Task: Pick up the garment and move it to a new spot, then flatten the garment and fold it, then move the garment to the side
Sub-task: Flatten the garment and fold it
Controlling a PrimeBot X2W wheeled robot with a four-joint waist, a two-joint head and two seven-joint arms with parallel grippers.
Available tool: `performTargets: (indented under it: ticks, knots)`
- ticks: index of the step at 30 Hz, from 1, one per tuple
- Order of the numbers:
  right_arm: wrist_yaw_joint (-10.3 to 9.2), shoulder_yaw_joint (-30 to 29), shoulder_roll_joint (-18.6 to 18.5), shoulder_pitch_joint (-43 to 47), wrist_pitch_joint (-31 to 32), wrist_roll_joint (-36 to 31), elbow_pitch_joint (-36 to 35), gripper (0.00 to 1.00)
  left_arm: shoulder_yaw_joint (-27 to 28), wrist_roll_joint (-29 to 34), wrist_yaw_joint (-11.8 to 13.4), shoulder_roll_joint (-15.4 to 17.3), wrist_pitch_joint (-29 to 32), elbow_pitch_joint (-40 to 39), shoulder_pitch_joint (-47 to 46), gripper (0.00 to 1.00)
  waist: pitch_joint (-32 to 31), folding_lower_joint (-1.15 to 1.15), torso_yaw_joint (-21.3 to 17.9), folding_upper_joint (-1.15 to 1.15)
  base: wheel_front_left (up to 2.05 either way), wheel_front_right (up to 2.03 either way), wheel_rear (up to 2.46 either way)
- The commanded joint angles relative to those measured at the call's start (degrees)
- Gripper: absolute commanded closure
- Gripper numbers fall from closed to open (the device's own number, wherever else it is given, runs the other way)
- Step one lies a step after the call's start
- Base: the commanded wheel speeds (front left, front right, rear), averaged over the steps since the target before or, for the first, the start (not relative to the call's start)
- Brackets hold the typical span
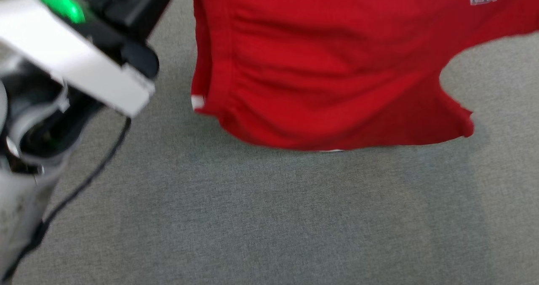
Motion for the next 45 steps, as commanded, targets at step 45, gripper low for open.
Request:
performTargets:
  ticks: [45]
  knots:
    - [0.00, 21.2, 3.1, 26.9, -30.9, -4.4, 18.0, 1.00, -16.0, 4.1, -6.7, -6.6, -36.3, 33.0, 28.3, 1.00, -7.5, 0.00, -0.1, 0.00, 0.00, 0.00, 0.00]
